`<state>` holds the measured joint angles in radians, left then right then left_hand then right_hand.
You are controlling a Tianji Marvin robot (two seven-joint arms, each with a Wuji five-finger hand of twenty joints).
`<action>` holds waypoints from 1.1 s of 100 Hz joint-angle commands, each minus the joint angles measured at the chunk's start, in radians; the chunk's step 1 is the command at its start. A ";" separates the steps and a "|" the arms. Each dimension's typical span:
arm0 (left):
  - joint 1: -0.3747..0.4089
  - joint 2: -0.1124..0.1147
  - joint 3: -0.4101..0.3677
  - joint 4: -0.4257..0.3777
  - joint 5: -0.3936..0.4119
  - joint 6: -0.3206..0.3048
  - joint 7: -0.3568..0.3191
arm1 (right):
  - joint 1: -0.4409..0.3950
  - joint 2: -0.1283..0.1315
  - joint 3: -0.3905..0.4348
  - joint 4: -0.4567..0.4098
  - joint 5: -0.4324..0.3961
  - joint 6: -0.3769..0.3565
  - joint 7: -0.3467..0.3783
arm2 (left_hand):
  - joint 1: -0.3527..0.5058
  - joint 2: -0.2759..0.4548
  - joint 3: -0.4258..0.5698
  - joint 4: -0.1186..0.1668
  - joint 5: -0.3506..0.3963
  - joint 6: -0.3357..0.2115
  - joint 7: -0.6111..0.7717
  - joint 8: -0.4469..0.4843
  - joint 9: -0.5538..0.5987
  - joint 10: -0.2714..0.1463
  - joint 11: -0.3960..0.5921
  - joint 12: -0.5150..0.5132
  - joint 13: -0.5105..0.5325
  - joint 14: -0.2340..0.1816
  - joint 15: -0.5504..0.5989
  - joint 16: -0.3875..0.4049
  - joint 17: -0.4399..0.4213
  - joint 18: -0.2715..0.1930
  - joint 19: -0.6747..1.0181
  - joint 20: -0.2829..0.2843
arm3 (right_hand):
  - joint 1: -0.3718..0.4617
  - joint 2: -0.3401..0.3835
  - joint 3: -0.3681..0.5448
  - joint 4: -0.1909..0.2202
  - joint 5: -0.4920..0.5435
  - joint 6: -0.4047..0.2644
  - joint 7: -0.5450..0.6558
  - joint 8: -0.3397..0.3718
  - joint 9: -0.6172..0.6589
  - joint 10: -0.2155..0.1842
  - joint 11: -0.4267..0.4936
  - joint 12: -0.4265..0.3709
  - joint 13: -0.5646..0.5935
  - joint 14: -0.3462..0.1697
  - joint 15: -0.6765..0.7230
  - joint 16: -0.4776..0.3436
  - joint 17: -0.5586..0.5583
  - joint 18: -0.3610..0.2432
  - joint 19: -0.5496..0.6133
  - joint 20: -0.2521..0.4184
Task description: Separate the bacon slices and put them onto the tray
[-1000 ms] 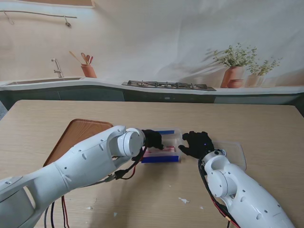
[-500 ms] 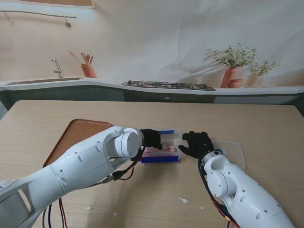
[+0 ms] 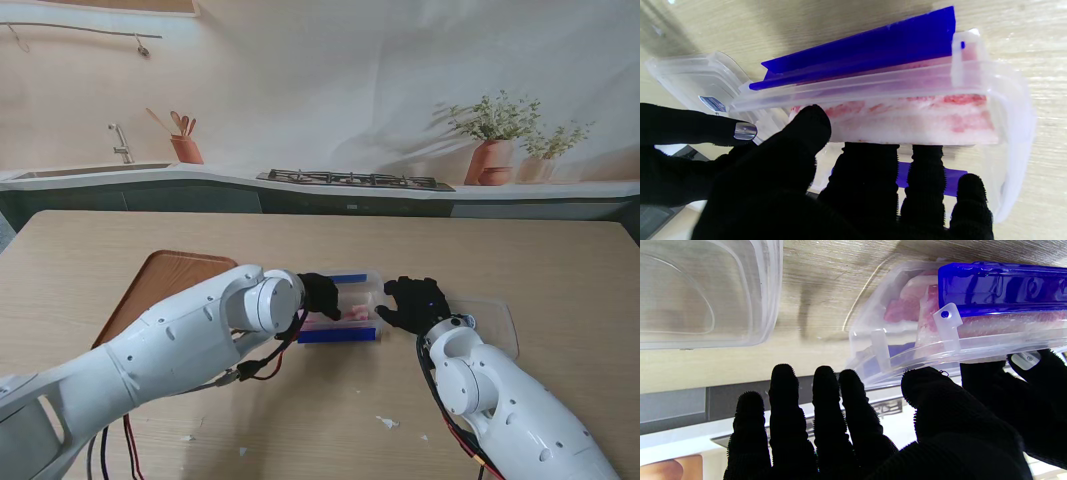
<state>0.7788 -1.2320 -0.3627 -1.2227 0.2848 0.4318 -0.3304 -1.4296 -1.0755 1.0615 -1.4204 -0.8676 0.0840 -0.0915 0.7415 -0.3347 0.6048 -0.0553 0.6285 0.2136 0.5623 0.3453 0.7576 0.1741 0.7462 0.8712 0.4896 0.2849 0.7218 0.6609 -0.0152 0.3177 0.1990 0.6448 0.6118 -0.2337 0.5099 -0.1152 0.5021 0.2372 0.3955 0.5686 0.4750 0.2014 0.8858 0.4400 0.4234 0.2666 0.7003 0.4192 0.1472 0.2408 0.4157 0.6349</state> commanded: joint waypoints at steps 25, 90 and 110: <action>-0.020 -0.005 0.020 0.019 0.023 -0.022 -0.017 | -0.012 -0.011 -0.002 -0.001 0.002 0.001 0.015 | 0.135 -0.087 -0.056 -0.023 0.084 -0.134 0.161 0.013 -0.004 -0.066 -0.098 -0.003 0.006 -0.015 -0.012 0.001 0.010 0.024 -0.028 -0.010 | 0.019 0.028 -0.003 0.040 -0.019 -0.104 -0.006 -0.019 -0.020 -0.012 0.011 -0.006 0.008 0.018 0.021 0.013 -0.004 0.021 -0.003 0.012; 0.025 0.017 -0.028 0.004 0.136 -0.126 0.061 | -0.009 -0.011 -0.007 -0.001 0.008 0.002 0.023 | 0.185 -0.164 0.062 -0.052 0.150 -0.136 0.342 0.107 0.161 -0.077 -0.205 0.072 0.070 -0.035 0.000 -0.012 0.059 0.049 -0.018 -0.018 | 0.020 0.028 -0.004 0.041 -0.021 -0.104 -0.006 -0.020 -0.020 -0.013 0.010 -0.006 0.010 0.017 0.021 0.013 -0.002 0.021 -0.001 0.012; 0.047 0.026 -0.059 -0.014 0.174 -0.150 0.095 | -0.008 -0.011 -0.008 0.000 0.008 0.003 0.023 | 0.178 -0.165 0.073 -0.054 0.140 -0.127 0.360 0.139 0.163 -0.075 -0.204 0.084 0.072 -0.038 0.004 -0.011 0.061 0.053 -0.017 -0.019 | 0.020 0.029 -0.004 0.041 -0.021 -0.103 -0.005 -0.020 -0.019 -0.012 0.011 -0.006 0.010 0.016 0.021 0.013 -0.003 0.021 -0.001 0.012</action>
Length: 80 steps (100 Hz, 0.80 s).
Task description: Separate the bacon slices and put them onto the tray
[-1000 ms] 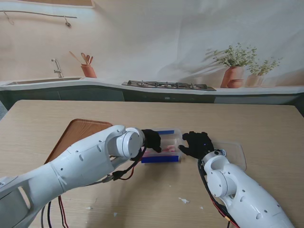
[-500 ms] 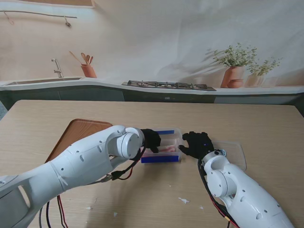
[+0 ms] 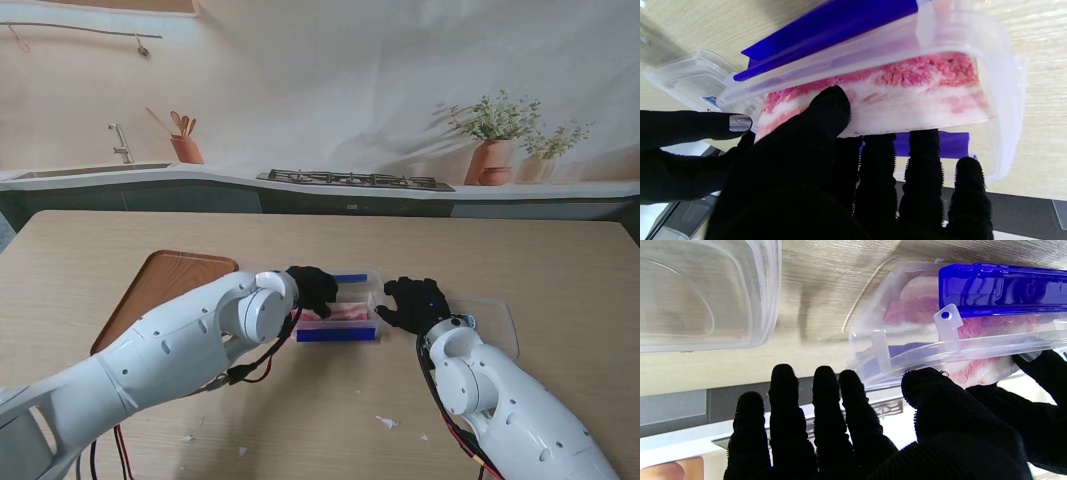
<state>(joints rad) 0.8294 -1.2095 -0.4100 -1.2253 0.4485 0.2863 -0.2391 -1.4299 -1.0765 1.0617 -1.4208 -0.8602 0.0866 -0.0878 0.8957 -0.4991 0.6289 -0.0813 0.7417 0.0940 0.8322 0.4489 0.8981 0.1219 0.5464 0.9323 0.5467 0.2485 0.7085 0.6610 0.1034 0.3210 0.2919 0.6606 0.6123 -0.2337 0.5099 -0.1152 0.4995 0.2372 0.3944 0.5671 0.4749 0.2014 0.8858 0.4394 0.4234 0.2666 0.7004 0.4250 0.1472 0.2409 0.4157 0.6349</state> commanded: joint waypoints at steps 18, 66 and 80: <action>0.013 0.003 -0.034 -0.014 0.037 -0.020 0.043 | -0.007 -0.010 -0.010 0.001 0.002 0.003 0.020 | 0.019 -0.005 0.057 -0.030 0.026 -0.007 0.094 0.044 0.026 -0.022 -0.004 0.024 0.018 -0.001 0.020 -0.011 -0.051 0.054 -0.106 -0.033 | 0.019 0.029 -0.005 0.041 -0.021 -0.104 -0.005 -0.019 -0.020 -0.012 0.011 -0.006 0.009 0.016 0.020 0.007 -0.003 0.021 -0.001 0.012; 0.053 0.023 -0.079 -0.016 0.181 -0.185 0.160 | -0.006 -0.010 -0.012 0.003 0.001 0.005 0.022 | -0.014 -0.022 0.082 -0.032 0.030 -0.039 0.099 0.027 0.034 -0.042 -0.001 0.008 0.043 -0.015 0.029 -0.014 -0.021 0.067 -0.090 -0.027 | 0.020 0.029 -0.005 0.041 -0.022 -0.104 -0.005 -0.019 -0.020 -0.012 0.012 -0.006 0.009 0.016 0.021 0.007 -0.003 0.021 -0.001 0.012; 0.076 0.035 -0.106 -0.025 0.242 -0.234 0.206 | -0.007 -0.010 -0.010 0.003 0.001 0.003 0.019 | -0.028 -0.028 0.104 -0.036 0.026 -0.040 0.121 0.010 0.032 -0.043 0.016 -0.002 0.047 -0.017 0.035 -0.016 -0.056 0.063 0.009 -0.010 | 0.020 0.029 -0.005 0.041 -0.022 -0.104 -0.004 -0.019 -0.019 -0.012 0.012 -0.006 0.009 0.017 0.020 0.007 -0.003 0.021 -0.001 0.011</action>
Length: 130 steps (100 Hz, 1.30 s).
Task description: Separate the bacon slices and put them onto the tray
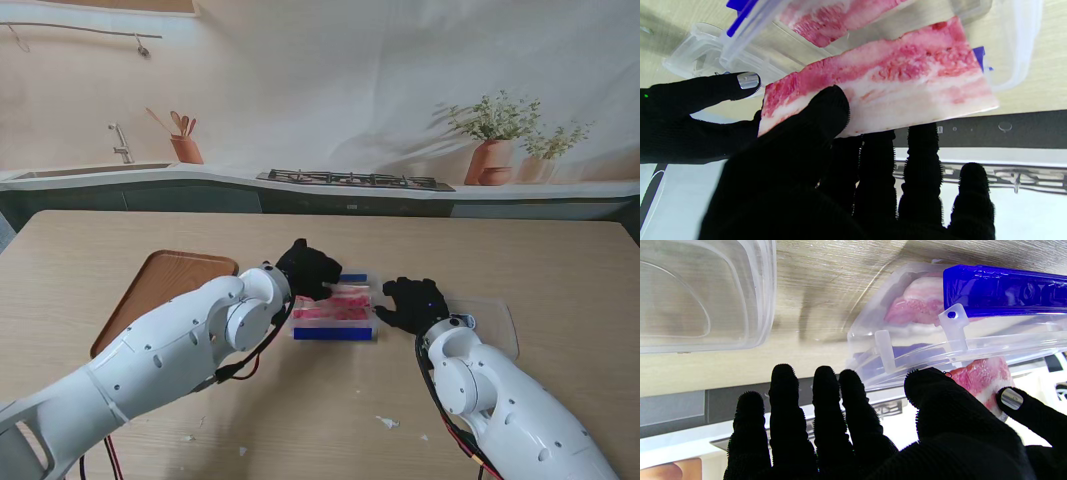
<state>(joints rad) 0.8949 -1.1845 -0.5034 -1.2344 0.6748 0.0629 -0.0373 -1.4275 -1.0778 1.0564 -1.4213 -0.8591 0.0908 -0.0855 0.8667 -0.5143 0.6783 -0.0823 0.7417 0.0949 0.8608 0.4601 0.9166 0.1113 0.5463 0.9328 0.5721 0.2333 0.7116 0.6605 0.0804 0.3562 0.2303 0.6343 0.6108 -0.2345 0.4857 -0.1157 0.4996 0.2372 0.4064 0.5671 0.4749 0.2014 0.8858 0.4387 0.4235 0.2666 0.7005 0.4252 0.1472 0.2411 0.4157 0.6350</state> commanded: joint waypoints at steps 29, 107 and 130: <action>0.076 0.042 -0.123 -0.112 0.062 -0.020 -0.004 | -0.010 -0.009 -0.004 0.004 0.000 -0.003 0.013 | -0.015 -0.003 0.086 -0.027 0.002 -0.025 0.111 0.073 -0.004 -0.032 0.023 0.011 -0.008 0.002 0.022 -0.015 -0.175 0.012 0.491 -0.245 | 0.020 0.031 0.017 0.041 -0.022 -0.105 -0.017 -0.020 -0.019 -0.012 0.011 -0.005 0.009 0.016 0.020 0.007 -0.004 0.020 -0.001 0.012; 0.175 0.156 -0.575 -0.202 0.271 -0.163 -0.302 | -0.007 -0.010 -0.014 0.006 0.005 0.009 0.017 | 0.011 0.027 0.037 -0.017 -0.018 -0.057 0.070 0.180 -0.022 -0.060 -0.064 0.055 -0.088 -0.025 -0.059 -0.026 -0.169 0.003 0.227 -0.190 | 0.023 0.039 0.009 0.042 -0.024 -0.104 -0.018 -0.021 -0.020 -0.010 0.010 -0.006 0.006 0.017 0.020 0.007 -0.007 0.019 0.000 0.013; 0.167 0.186 -0.633 -0.085 0.405 -0.256 -0.316 | -0.006 -0.009 -0.018 0.006 0.002 0.012 0.019 | 0.048 0.076 -0.053 -0.026 -0.047 -0.102 0.055 0.188 -0.047 -0.101 -0.112 0.050 -0.110 -0.057 -0.093 -0.043 -0.168 -0.009 0.245 -0.196 | 0.024 0.041 0.006 0.042 -0.023 -0.102 -0.018 -0.020 -0.020 -0.010 0.009 -0.006 0.005 0.018 0.020 0.007 -0.008 0.018 0.000 0.014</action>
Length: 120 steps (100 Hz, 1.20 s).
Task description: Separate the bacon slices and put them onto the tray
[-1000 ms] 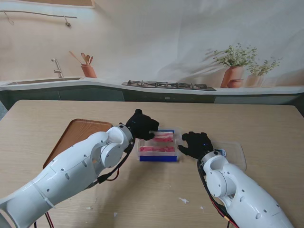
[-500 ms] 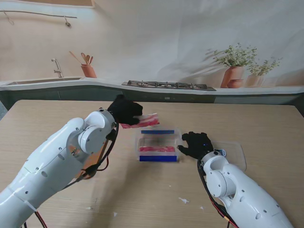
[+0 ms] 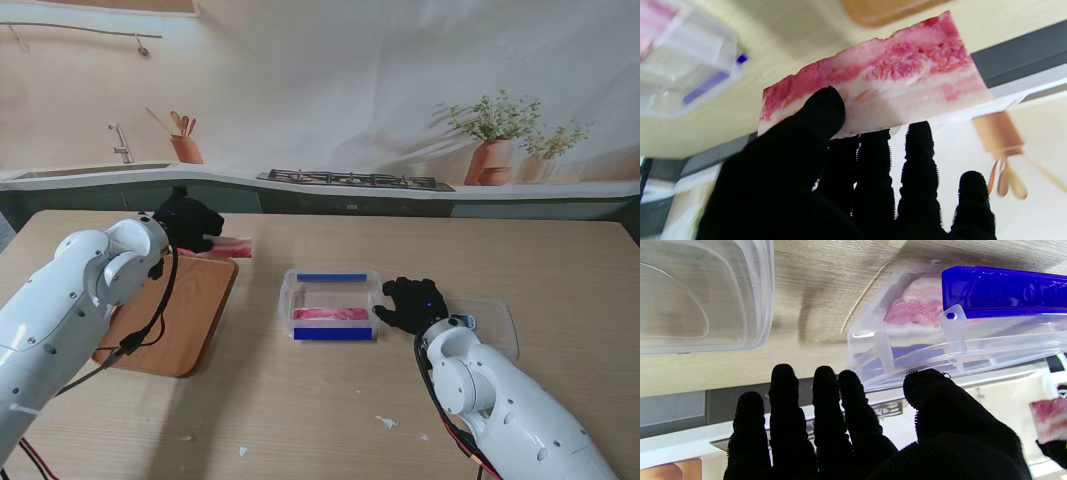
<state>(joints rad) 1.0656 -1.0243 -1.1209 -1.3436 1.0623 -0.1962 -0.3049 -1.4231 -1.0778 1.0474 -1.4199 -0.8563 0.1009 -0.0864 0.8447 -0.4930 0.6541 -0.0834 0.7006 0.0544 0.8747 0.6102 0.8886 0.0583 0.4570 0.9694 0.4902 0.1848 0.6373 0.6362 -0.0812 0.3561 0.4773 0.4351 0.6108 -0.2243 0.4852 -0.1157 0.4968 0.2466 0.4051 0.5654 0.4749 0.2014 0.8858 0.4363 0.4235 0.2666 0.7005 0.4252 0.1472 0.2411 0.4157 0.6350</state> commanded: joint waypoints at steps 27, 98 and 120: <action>0.000 0.043 -0.029 0.105 0.065 0.012 -0.083 | -0.002 -0.008 -0.021 0.009 -0.002 0.006 0.026 | 0.105 0.094 -0.104 -0.023 -0.029 -0.080 0.039 0.051 -0.042 -0.066 -0.035 0.017 -0.058 -0.032 -0.028 -0.022 -0.011 -0.023 -0.034 -0.004 | 0.020 0.031 0.000 0.042 -0.023 -0.113 -0.019 -0.019 -0.020 -0.010 0.009 -0.003 0.005 0.017 0.019 0.006 -0.007 0.019 0.000 0.015; -0.155 0.058 0.233 0.335 -0.014 0.091 -0.117 | -0.007 -0.008 -0.015 0.008 -0.008 0.007 0.022 | 0.206 0.192 -0.325 -0.015 -0.083 -0.131 0.041 0.084 -0.098 -0.112 -0.044 0.013 -0.115 -0.077 -0.054 -0.031 -0.017 -0.057 -0.149 0.044 | 0.020 0.031 -0.003 0.043 -0.022 -0.112 -0.020 -0.019 -0.020 -0.010 0.008 -0.003 0.006 0.018 0.019 0.007 -0.008 0.019 -0.001 0.015; -0.194 0.055 0.309 0.398 -0.040 0.102 -0.049 | -0.008 -0.008 -0.013 0.008 -0.008 0.006 0.022 | 0.215 0.181 -0.333 -0.016 -0.076 -0.144 0.058 0.016 -0.134 -0.102 -0.028 -0.059 -0.108 -0.072 -0.060 -0.042 -0.008 -0.054 -0.158 0.067 | 0.021 0.032 -0.004 0.043 -0.023 -0.114 -0.020 -0.019 -0.021 -0.011 0.008 -0.003 0.006 0.017 0.019 0.006 -0.009 0.019 -0.001 0.016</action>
<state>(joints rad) 0.8809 -0.9628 -0.8160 -0.9576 1.0323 -0.0962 -0.3561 -1.4177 -1.0775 1.0392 -1.4167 -0.8615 0.1069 -0.0837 0.9824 -0.3515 0.3126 -0.0843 0.6113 -0.0304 0.8677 0.6306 0.7633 -0.0181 0.4070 0.9298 0.4083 0.1094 0.5870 0.6078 -0.0816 0.3030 0.3534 0.4808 0.6110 -0.2110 0.4861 -0.1157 0.4850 0.2700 0.3974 0.5654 0.4747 0.2014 0.8858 0.4362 0.4236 0.2666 0.7005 0.4252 0.1472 0.2411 0.4157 0.6350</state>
